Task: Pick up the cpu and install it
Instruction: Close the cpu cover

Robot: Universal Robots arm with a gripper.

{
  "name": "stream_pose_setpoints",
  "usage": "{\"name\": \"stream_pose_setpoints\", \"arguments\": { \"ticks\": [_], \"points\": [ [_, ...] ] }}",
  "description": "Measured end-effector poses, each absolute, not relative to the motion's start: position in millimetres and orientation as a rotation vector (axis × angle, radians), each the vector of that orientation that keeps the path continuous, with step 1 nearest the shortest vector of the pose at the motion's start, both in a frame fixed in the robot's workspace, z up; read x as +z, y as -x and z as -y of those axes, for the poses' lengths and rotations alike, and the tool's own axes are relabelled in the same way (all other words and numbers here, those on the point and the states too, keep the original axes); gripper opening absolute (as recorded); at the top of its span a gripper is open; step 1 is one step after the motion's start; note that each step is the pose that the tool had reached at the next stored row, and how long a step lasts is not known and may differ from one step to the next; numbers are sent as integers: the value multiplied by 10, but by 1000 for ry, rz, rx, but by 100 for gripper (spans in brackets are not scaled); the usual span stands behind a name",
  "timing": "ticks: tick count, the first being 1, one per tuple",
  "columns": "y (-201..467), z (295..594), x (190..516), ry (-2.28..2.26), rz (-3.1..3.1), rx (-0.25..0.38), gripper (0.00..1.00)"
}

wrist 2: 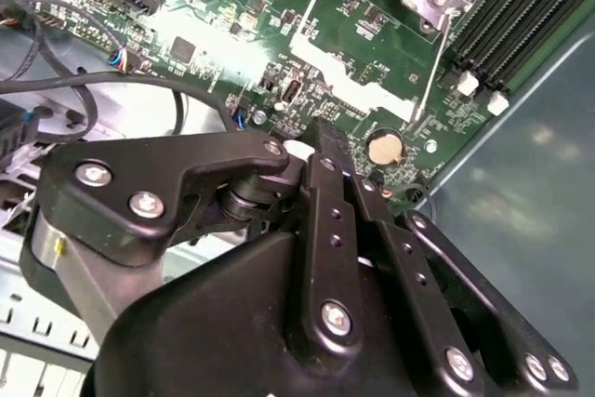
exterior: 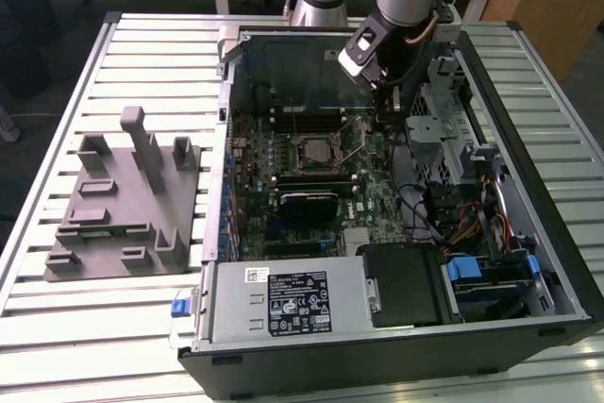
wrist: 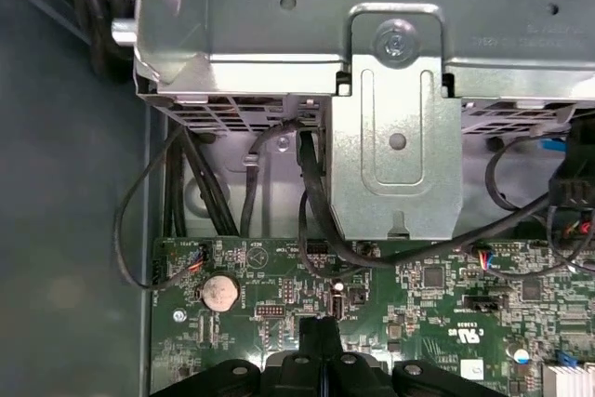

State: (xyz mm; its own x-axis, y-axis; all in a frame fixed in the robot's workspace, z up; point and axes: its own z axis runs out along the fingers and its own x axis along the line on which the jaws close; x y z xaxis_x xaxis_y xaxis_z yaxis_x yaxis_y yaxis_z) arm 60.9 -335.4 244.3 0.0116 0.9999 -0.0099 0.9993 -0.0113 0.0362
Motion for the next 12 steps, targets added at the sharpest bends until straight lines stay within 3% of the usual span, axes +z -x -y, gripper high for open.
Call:
{"name": "stream_pose_setpoints", "arguments": {
  "ticks": [12],
  "points": [
    [-609, 3354, 2364, -2211, -2186, 29, 11]
  ]
}}
